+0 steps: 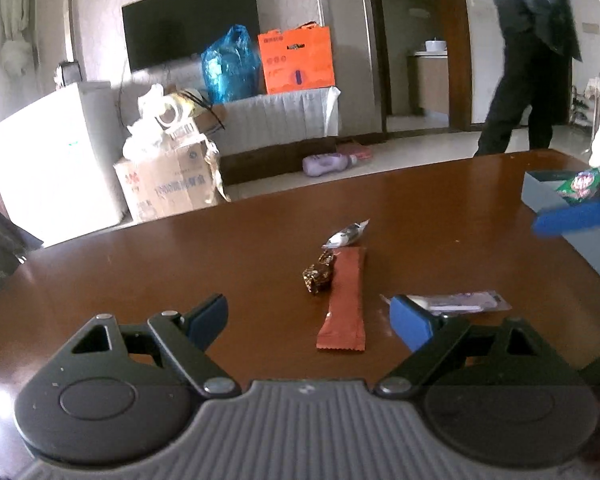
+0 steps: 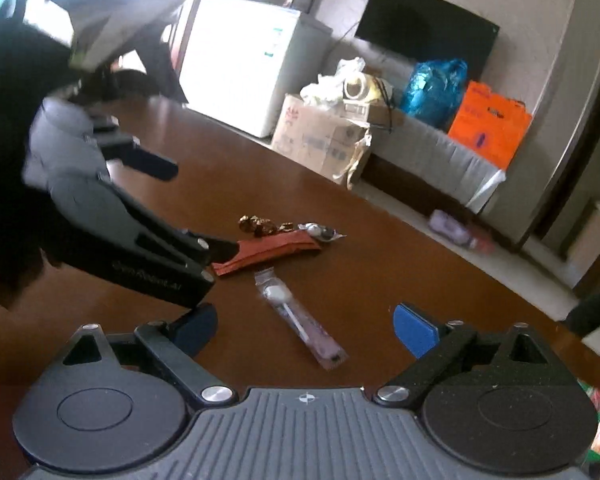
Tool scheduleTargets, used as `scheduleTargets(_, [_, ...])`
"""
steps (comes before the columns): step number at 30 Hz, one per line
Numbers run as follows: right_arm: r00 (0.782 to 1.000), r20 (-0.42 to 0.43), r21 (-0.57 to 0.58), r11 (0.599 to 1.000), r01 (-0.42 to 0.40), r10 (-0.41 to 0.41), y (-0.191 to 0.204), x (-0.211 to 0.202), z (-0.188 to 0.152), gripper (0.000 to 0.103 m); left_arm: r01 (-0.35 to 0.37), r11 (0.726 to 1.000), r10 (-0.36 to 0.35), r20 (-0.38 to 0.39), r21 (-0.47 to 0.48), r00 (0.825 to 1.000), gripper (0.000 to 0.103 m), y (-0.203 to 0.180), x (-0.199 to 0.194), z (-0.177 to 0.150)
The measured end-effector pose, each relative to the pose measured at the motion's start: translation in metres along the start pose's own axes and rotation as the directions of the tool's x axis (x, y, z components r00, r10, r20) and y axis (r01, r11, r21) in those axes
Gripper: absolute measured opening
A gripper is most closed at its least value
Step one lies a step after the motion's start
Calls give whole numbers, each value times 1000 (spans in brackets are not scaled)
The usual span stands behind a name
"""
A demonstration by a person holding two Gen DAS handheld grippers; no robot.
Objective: Organize snacks
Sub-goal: 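Move both tools back toward the orange bar and clear spoon packet, then close the right gripper on the clear plastic spoon packet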
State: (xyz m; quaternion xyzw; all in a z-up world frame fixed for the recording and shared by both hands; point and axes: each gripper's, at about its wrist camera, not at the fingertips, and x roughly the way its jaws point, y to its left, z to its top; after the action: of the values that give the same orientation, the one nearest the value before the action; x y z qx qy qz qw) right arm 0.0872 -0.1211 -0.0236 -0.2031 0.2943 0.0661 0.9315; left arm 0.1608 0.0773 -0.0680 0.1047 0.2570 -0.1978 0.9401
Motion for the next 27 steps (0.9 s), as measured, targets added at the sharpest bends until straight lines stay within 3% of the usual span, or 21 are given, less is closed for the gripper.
scheduleTargets(7, [999, -43, 22, 1000, 19, -18, 5, 43, -6, 95, 109, 994, -109, -4, 16, 994, 90, -9, 12, 4])
scheduleTargets(12, [999, -25, 157, 987, -33, 37, -14, 57, -11, 91, 137, 990, -137, -5, -16, 991, 89, -11, 22, 11])
scheduleTargets(14, [996, -13, 224, 971, -84, 89, -22, 62, -12, 84, 139, 990, -139, -5, -29, 990, 89, -9, 23, 16])
scheduleTargets(16, [992, -8, 259, 958, -120, 126, -26, 61, -9, 65, 127, 991, -127, -4, -37, 992, 89, -4, 25, 18])
scheduleTargets(22, [991, -13, 243, 962, -126, 133, -21, 49, -6, 44, 101, 994, -103, -28, -48, 994, 89, -1, 32, 15])
scheduleTargets(27, [992, -30, 247, 963, -109, 120, -20, 49, -4, 33, 104, 994, -105, -23, -39, 994, 89, -6, 36, 14])
